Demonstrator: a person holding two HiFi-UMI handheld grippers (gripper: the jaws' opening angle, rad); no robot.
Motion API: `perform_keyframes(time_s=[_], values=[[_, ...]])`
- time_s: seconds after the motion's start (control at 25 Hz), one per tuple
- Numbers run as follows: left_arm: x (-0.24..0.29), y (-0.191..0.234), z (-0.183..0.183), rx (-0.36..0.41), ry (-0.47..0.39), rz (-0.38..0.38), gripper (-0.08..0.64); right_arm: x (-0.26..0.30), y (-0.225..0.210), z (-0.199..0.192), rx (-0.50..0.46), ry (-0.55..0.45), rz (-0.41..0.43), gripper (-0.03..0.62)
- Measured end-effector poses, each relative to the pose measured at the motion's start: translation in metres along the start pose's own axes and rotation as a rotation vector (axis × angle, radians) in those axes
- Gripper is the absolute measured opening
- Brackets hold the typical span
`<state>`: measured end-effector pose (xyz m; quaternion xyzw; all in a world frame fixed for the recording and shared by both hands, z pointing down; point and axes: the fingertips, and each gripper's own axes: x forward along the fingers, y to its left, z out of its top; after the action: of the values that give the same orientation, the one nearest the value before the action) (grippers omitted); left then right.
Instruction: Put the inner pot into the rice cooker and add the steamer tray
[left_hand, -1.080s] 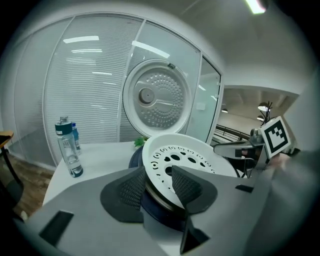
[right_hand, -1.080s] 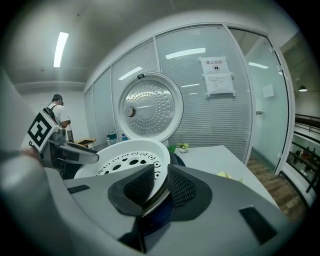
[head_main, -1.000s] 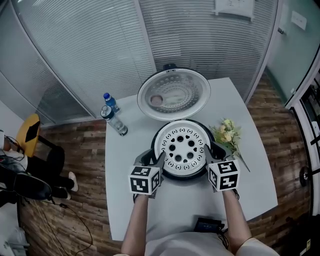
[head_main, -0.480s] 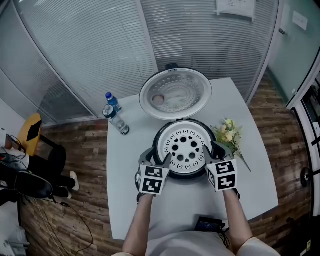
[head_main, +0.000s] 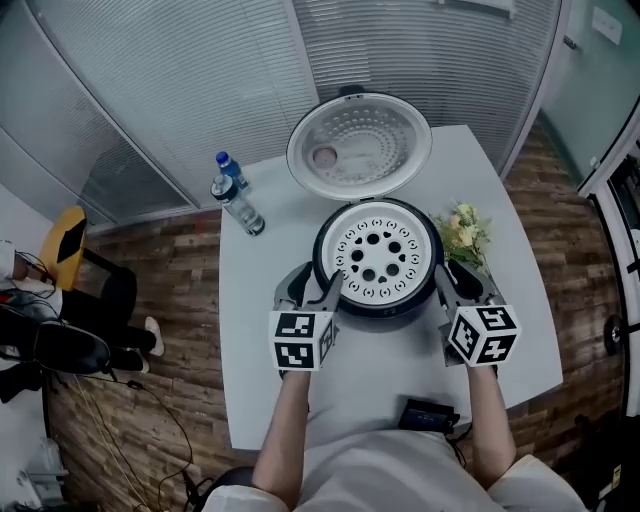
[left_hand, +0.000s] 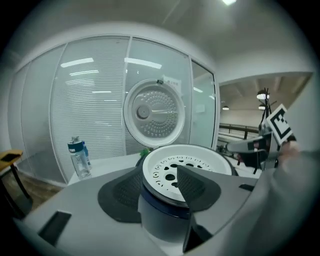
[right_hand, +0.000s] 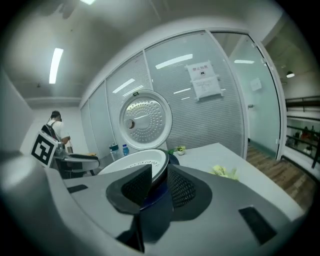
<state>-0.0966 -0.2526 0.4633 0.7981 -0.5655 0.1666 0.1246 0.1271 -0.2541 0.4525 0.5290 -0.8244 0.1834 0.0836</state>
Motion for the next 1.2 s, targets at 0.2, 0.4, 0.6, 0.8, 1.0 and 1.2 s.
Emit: perform_keyframes(time_s=[0.2,0.4,0.6,0.8,1.0,1.2], values=[[-0.027,-0.024,0.011,-0.165,-0.112,-0.100,0.106,-0.033,0.014,-0.015,0.154,-0.021,0.089,0.073],[-0.045,-0.045,0.013,-0.190,-0.131,-0.170,0.017,-0.054,0.034,-0.011,0.157,-0.060,0.146,0.023],[-0.055,-0.056,0.013,-0.163,-0.117,-0.202,0.011,-0.061,0.044,-0.014,0.077,-0.036,0.129,0.017],[-0.058,-0.062,0.005,-0.143,-0.095,-0.208,0.009,-0.065,0.047,-0.015,0.056,-0.028,0.123,0.017],[-0.058,-0.066,0.001,-0.148,-0.088,-0.225,0.009,-0.069,0.046,-0.018,0.050,-0.024,0.114,0.015],[-0.054,-0.065,0.001,-0.153,-0.084,-0.236,0.009,-0.066,0.043,-0.020,0.077,-0.022,0.113,0.016]])
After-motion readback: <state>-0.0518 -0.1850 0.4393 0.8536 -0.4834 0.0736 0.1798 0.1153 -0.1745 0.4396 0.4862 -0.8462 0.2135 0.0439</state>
